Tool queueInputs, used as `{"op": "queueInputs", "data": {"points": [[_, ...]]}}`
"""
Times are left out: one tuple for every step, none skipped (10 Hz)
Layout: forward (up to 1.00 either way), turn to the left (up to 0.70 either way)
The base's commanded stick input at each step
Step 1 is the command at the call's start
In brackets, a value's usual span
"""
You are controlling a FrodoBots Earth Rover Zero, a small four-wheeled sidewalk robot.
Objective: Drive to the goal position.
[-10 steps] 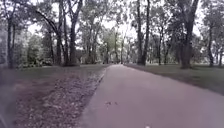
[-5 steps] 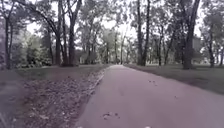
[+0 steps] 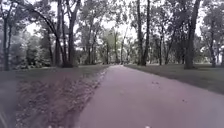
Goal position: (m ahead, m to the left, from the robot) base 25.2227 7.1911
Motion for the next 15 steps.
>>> {"op": "queueInputs", "data": {"points": [[0.69, 0.0], [0.69, -0.01], [0.69, -0.01], [0.69, -0.01], [0.69, -0.01], [0.69, -0.01], [0.69, -0.01], [0.68, -0.01], [0.69, -0.01], [0.69, -0.01], [0.69, -0.01], [0.69, -0.05], [0.69, -0.11], [0.69, -0.1], [0.69, -0.05]]}}
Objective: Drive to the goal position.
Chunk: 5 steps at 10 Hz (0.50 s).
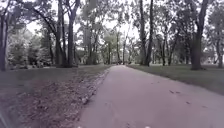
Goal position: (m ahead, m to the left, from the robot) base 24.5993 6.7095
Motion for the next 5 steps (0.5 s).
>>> {"op": "queueInputs", "data": {"points": [[0.69, 0.0], [0.69, 0.0], [0.68, 0.0], [0.69, 0.0], [0.69, 0.0]]}}
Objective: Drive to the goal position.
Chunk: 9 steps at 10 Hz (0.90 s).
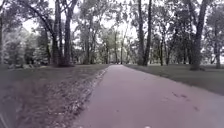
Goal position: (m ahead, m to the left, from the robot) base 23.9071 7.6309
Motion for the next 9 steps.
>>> {"op": "queueInputs", "data": {"points": [[0.69, -0.01], [0.68, -0.14], [0.69, -0.13], [0.69, -0.05], [0.69, 0.0], [0.68, 0.0], [0.69, 0.0], [0.69, 0.0], [0.68, 0.0]]}}
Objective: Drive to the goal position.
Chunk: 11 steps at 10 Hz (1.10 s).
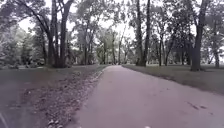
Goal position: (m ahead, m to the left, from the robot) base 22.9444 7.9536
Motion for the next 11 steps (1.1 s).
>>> {"op": "queueInputs", "data": {"points": [[0.68, 0.0], [0.69, 0.0], [0.69, 0.0], [0.69, 0.01], [0.69, 0.06], [0.69, 0.14], [0.69, 0.14], [0.69, 0.14], [0.69, 0.14], [0.69, 0.14], [0.69, 0.14]]}}
